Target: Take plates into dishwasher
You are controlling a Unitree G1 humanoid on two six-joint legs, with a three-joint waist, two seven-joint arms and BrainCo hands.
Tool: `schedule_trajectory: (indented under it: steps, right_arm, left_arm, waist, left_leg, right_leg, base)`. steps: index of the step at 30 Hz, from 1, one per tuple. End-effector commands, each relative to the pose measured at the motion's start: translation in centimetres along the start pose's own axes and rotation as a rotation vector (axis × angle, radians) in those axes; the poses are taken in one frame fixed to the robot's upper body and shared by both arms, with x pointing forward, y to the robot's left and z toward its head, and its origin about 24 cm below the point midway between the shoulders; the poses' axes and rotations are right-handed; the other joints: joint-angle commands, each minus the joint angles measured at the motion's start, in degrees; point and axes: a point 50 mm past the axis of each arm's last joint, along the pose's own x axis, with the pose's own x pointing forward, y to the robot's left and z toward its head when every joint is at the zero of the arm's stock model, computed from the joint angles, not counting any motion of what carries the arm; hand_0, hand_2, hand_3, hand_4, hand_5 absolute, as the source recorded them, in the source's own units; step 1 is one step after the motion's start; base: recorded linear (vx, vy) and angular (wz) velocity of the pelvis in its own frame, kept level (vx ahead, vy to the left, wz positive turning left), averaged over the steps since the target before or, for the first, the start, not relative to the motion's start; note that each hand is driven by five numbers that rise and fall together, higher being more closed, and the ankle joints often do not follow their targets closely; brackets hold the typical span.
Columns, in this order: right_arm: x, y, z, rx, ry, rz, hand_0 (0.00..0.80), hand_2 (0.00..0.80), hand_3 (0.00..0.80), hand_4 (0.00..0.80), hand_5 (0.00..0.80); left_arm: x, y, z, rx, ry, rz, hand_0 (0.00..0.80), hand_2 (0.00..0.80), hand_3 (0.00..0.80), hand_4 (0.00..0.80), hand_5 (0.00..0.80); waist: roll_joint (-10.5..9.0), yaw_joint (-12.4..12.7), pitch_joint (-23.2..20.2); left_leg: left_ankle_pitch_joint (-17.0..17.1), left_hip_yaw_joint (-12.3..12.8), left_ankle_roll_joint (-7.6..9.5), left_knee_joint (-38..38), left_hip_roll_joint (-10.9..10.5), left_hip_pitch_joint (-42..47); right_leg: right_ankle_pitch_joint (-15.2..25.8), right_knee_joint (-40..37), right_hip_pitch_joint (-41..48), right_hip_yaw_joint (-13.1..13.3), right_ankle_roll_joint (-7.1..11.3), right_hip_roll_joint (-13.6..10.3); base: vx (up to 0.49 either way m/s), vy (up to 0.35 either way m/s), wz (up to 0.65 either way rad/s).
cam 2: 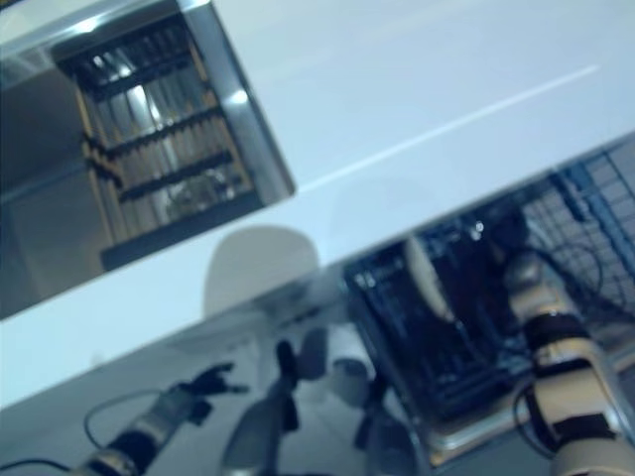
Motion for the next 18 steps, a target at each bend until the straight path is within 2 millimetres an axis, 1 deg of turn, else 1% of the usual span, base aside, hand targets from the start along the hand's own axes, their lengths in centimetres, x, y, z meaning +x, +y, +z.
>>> schedule_trajectory:
  steps: [1, 7, 8, 9, 10, 11, 12, 13, 18]
  right_arm:
    - [0.19, -0.67, -2.26, -0.051, 0.117, -0.022, 0.800, 0.800, 0.800, 0.800, 0.800]
    - [0.15, -0.41, -2.50, -0.053, 0.120, -0.014, 0.800, 0.800, 0.800, 0.800, 0.800]
    - [0.16, -0.42, -2.54, -0.053, 0.122, -0.016, 0.737, 0.737, 0.737, 0.737, 0.737]
    - [0.15, -0.45, -2.58, -0.053, 0.123, -0.017, 0.555, 0.555, 0.555, 0.555, 0.555]
    - [0.13, -0.49, -2.69, -0.053, 0.125, -0.019, 0.489, 0.489, 0.489, 0.489, 0.489]
    - [0.12, -0.55, -2.77, -0.052, 0.127, -0.021, 0.370, 0.370, 0.370, 0.370, 0.370]
    - [0.12, -0.55, -2.81, -0.051, 0.129, -0.022, 0.132, 0.132, 0.132, 0.132, 0.132]
    - [0.14, -0.56, -2.80, -0.051, 0.131, -0.026, 0.000, 0.000, 0.000, 0.000, 0.000]
    - [0.17, -0.72, -2.72, -0.052, 0.134, -0.035, 0.000, 0.000, 0.000, 0.000, 0.000]
  left_arm:
    - [0.38, 0.31, 1.24, 0.004, -0.027, 0.005, 0.000, 0.000, 0.000, 0.000, 0.000]
    - [0.44, 0.27, 1.37, 0.008, -0.032, 0.006, 0.000, 0.000, 0.000, 0.000, 0.000]
    - [0.45, 0.29, 1.42, 0.010, -0.032, 0.007, 0.000, 0.000, 0.000, 0.000, 0.000]
    - [0.45, 0.36, 1.46, 0.012, -0.032, 0.008, 0.000, 0.000, 0.000, 0.000, 0.000]
    - [0.44, 0.45, 1.43, 0.014, -0.031, 0.009, 0.000, 0.000, 0.000, 0.000, 0.000]
    - [0.42, 0.53, 1.37, 0.015, -0.030, 0.009, 0.000, 0.000, 0.000, 0.000, 0.000]
    - [0.41, 0.55, 1.36, 0.016, -0.029, 0.010, 0.000, 0.000, 0.000, 0.000, 0.000]
    - [0.43, 0.57, 1.38, 0.017, -0.029, 0.010, 0.000, 0.000, 0.000, 0.000, 0.000]
    - [0.44, 0.66, 1.54, 0.015, -0.033, 0.012, 0.000, 0.000, 0.000, 0.000, 0.000]
  waist:
    - [0.48, 1.1, 0.3]
    - [0.33, 0.9, 0.2]
    - [0.30, 1.0, 0.2]
    - [0.28, 1.0, 0.2]
    - [0.28, 0.9, 0.2]
    - [0.28, 0.9, 0.3]
    - [0.29, 0.9, 0.3]
    - [0.31, 0.9, 0.3]
    - [0.20, 0.8, 0.2]
  left_leg:
    - [-2.6, -1.9, -1.62, 0.1, -0.9, -1.2]
    - [-2.7, -1.6, -1.56, -0.1, -0.9, -1.1]
    - [-2.7, -1.6, -1.52, -0.1, -0.9, -1.1]
    - [-2.7, -1.6, -1.51, -0.1, -0.9, -1.1]
    - [-2.7, -1.7, -1.50, -0.1, -0.9, -1.1]
    - [-2.7, -1.7, -1.49, -0.1, -0.9, -1.1]
    - [-2.7, -1.8, -1.48, -0.1, -0.9, -1.1]
    - [-2.6, -1.8, -1.46, -0.2, -0.9, -1.1]
    - [-2.7, -1.6, -1.38, -0.3, -1.0, -1.0]
  right_leg:
    - [-2.8, 9.7, -8.0, 0.9, -0.67, -0.6]
    - [-2.7, 9.5, -8.0, 1.0, -0.58, -0.5]
    - [-2.6, 9.5, -8.0, 0.9, -0.57, -0.5]
    - [-2.6, 9.5, -8.0, 0.9, -0.56, -0.5]
    - [-2.5, 9.4, -8.0, 0.9, -0.54, -0.5]
    - [-2.5, 9.4, -8.0, 0.9, -0.53, -0.5]
    - [-2.5, 9.5, -8.1, 0.9, -0.54, -0.5]
    - [-2.4, 9.5, -8.2, 0.9, -0.53, -0.5]
    - [-2.2, 9.3, -8.2, 1.1, -0.43, -0.4]
  base:
    - [0.000, 0.000, 0.00]
    - [0.000, 0.000, 0.00]
    - [0.000, 0.000, 0.00]
    - [0.000, 0.000, 0.00]
    - [0.000, 0.000, 0.00]
    - [0.000, 0.000, 0.00]
    - [0.000, 0.000, 0.00]
    - [0.000, 0.000, 0.00]
    - [0.000, 0.000, 0.00]
